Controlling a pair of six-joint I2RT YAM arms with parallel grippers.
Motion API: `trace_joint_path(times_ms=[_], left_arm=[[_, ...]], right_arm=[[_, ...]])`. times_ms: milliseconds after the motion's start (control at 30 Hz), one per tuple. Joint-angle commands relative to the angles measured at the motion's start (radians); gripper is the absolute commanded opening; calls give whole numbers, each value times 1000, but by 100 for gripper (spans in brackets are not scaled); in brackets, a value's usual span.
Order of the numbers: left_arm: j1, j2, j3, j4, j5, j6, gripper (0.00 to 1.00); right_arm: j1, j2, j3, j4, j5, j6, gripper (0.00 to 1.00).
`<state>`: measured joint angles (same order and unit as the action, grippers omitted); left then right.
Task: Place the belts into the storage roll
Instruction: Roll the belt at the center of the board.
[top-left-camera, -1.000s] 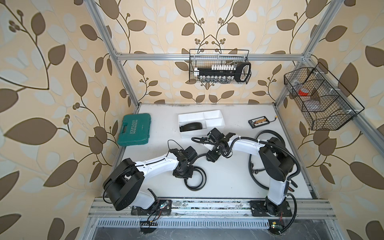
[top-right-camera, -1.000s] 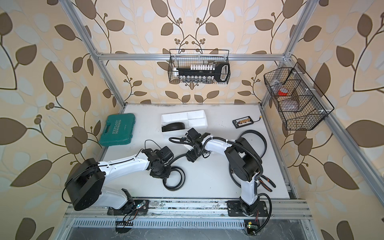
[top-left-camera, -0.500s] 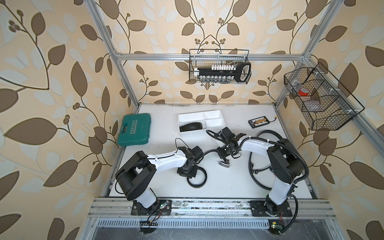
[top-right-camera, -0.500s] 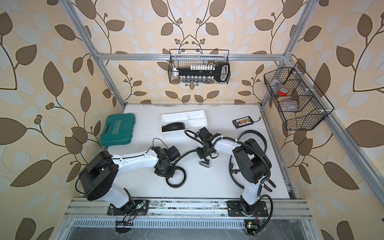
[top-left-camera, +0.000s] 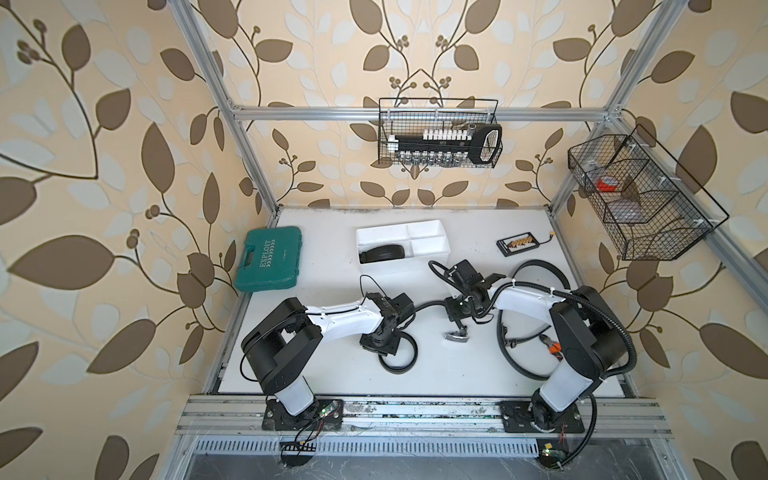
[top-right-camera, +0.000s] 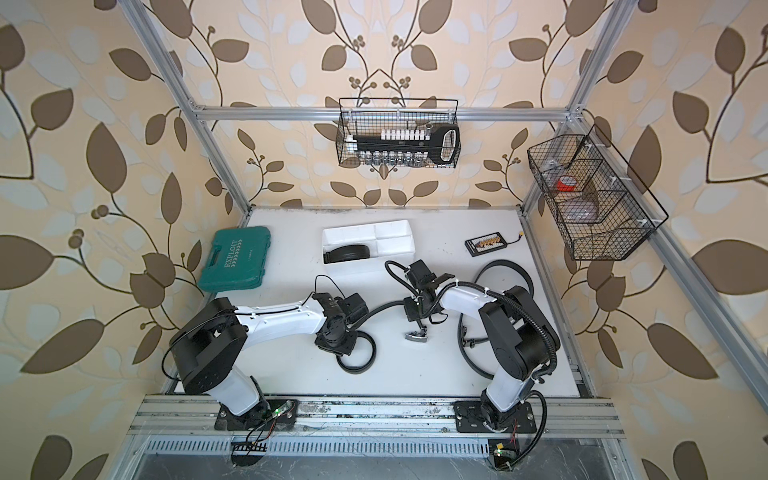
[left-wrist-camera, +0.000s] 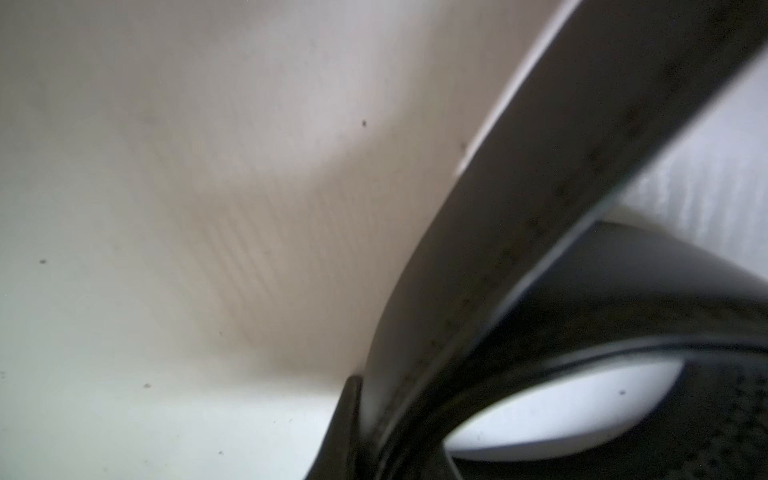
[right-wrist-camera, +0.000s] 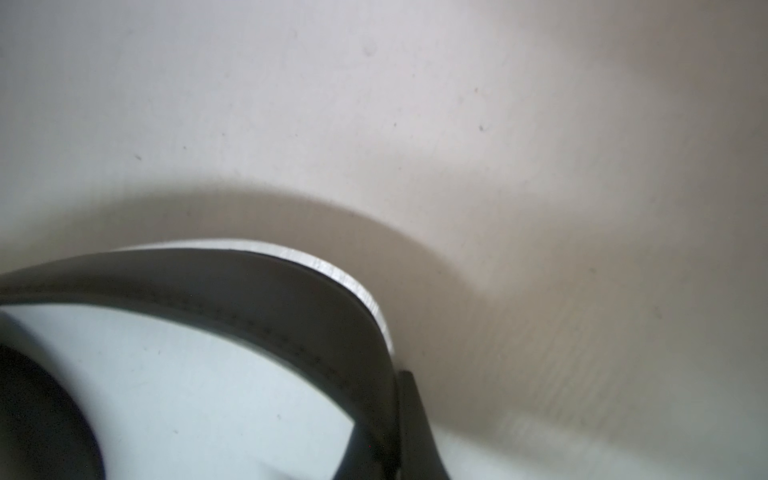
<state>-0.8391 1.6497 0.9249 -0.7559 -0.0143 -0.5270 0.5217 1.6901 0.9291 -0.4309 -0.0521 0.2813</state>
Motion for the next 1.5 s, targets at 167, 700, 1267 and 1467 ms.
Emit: trace_joint_path(times_ms=[167,700,1267,1467], left_arm=[[77,189,160,-61,-127,13,0],[86,273,359,-50,-166,159,0],[161,447,592,-85,6,43,0],[161,482,631,-79,78,-8,0]], right_arm=[[93,-224,-185,10,-140,88,29],[-92,37,107,150,-419,-33,94],[-78,63,-16,250,-583,124,76],[-25,46,-48,321,-480,280,65]])
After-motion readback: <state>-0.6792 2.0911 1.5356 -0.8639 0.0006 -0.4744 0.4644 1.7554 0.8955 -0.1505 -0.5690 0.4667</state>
